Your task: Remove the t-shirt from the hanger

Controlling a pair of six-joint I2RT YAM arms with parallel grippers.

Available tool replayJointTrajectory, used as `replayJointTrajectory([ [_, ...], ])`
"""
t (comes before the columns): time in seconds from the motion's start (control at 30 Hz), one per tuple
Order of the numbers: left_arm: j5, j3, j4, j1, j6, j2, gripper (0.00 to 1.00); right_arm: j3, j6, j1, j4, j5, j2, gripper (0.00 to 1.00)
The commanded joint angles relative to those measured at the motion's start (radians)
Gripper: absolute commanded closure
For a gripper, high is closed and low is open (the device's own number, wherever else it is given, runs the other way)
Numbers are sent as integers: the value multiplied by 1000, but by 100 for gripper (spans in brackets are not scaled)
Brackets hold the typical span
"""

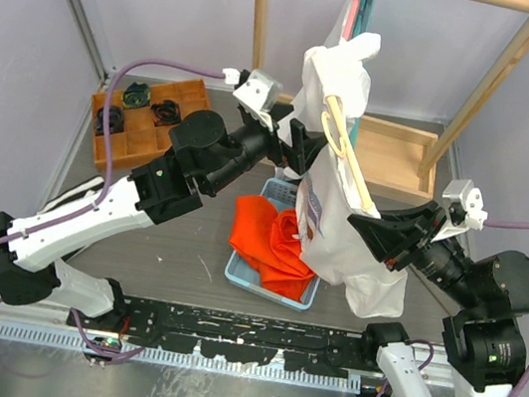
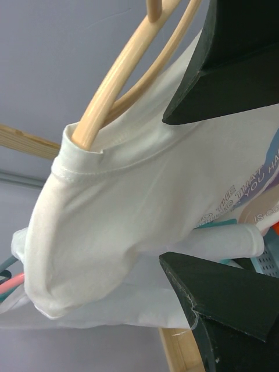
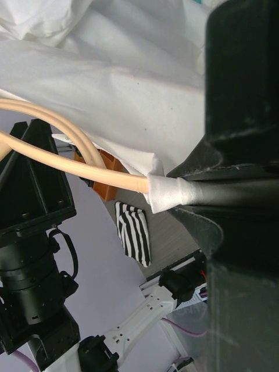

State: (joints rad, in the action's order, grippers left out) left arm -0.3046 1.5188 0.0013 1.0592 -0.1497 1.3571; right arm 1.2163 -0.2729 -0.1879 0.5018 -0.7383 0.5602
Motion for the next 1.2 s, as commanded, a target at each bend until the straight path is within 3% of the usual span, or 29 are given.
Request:
replayJointTrajectory([
  [0.0,-13,32,90,3,12,9,2,2,-5,3,-86,-6,-19,99],
  [0.23,-19,67,94,3,13,49,0,-11,-5,3,-86,-9,-23,99],
  [0.37,-30,75,98,2,16,64,11,-13,-6,2,-82,-10,-29,99],
  [0.57,-36,75,110,2,19,69,43,-15,-3,3,-72,-7,-37,99],
  [0.63,-32,74,111,2,19,68,57,-17,-3,2,-71,-4,-38,99],
  [0.77,-5,73,112,2,16,65,96,-17,-1,2,-71,11,-37,99],
  [0.8,4,73,109,2,14,62,100,-19,-2,2,-72,14,-36,99],
  [1.17,299,60,10,5,-45,-13,100,-59,-44,2,-153,56,-31,100],
])
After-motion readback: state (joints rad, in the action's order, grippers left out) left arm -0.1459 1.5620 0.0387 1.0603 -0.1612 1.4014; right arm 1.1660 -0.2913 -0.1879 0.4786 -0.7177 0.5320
